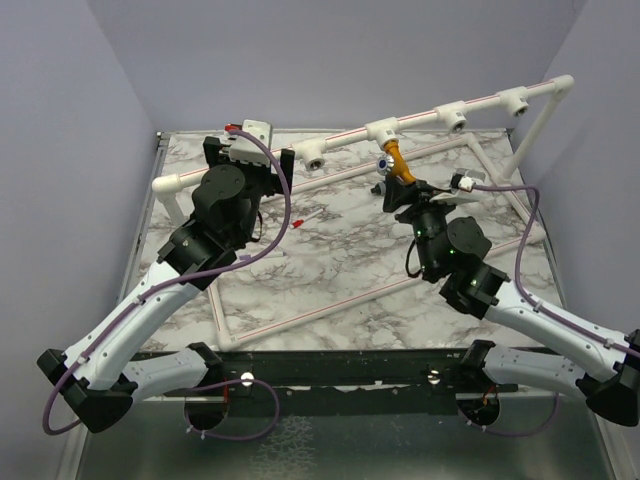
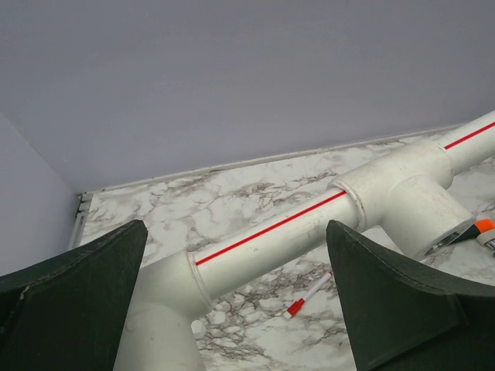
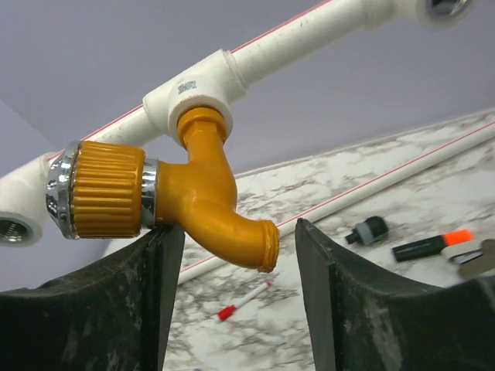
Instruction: Install the water faucets
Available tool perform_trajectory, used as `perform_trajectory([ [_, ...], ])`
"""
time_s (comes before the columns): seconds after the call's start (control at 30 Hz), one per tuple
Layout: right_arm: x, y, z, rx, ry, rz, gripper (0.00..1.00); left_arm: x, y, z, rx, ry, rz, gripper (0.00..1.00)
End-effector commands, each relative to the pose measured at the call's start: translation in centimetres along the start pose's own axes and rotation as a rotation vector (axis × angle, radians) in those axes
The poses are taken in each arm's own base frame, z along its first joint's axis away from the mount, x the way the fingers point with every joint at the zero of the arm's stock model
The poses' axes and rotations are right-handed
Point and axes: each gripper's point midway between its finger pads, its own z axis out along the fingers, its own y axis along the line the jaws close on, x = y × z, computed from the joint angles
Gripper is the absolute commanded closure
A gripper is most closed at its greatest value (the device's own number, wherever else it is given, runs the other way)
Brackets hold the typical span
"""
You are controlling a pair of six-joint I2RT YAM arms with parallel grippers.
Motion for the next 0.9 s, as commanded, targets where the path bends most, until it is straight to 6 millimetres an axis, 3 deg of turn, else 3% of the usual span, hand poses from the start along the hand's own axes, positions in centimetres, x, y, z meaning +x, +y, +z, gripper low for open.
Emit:
perform_trajectory([
  [0.0, -0.9, -0.4, -1.1, -0.067, 0.008, -0.243, 0.30, 7.8, -1.2, -0.4, 0.032, 0.236, 0.098, 0.01],
  [0.17, -1.2, -0.5, -1.8, -0.145, 0.022, -0.460, 0.17, 7.9, -1.3, -0.4, 0.037, 0.239, 0.099, 0.01],
  [0.47, -1.8, 0.8, -2.0, -0.298, 0.031, -0.820, 0.16, 7.7, -1.4, -0.3, 0.042, 0.239, 0.097, 0.01],
  [0.87, -2.1, 1.9, 0.2, -0.282, -0.089, -1.061, 0.17, 7.8, -1.6, -0.3, 0.050, 0.241, 0.095, 0.01],
])
